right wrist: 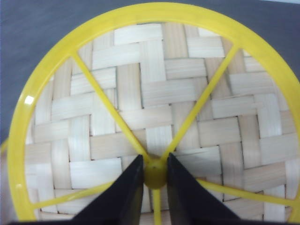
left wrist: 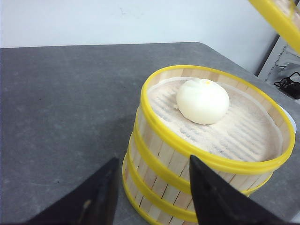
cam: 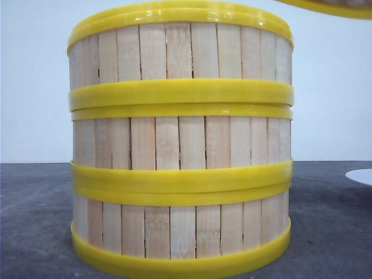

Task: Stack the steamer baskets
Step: 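Carry the lid over the stack and lower it onto the top basket, then release the lid and withdraw the right gripper from the stack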

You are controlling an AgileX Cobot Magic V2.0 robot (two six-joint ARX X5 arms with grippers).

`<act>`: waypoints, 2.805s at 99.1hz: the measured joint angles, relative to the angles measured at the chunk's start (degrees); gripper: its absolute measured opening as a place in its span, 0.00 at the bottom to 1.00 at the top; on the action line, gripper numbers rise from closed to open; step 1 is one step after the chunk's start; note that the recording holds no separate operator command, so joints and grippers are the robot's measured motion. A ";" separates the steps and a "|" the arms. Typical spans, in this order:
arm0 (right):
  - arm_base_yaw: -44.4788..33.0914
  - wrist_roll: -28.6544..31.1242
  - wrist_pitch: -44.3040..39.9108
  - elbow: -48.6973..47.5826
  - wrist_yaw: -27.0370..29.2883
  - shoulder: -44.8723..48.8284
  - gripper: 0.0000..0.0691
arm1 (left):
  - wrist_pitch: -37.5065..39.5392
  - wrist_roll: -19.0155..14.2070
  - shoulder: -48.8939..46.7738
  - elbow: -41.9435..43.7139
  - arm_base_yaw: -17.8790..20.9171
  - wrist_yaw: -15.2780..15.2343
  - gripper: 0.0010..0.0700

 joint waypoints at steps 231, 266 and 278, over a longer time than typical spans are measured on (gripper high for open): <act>29.77 -5.14 -8.11 10.64 12.07 23.76 0.42 | -0.02 -0.48 0.00 0.00 0.00 0.00 0.38; 29.77 -5.64 -8.13 14.01 16.20 20.83 0.52 | -0.02 -0.46 0.00 0.00 0.00 0.00 0.38; 29.77 -5.81 -7.85 16.63 21.27 15.43 0.52 | -0.02 -0.46 0.00 0.00 0.00 0.00 0.38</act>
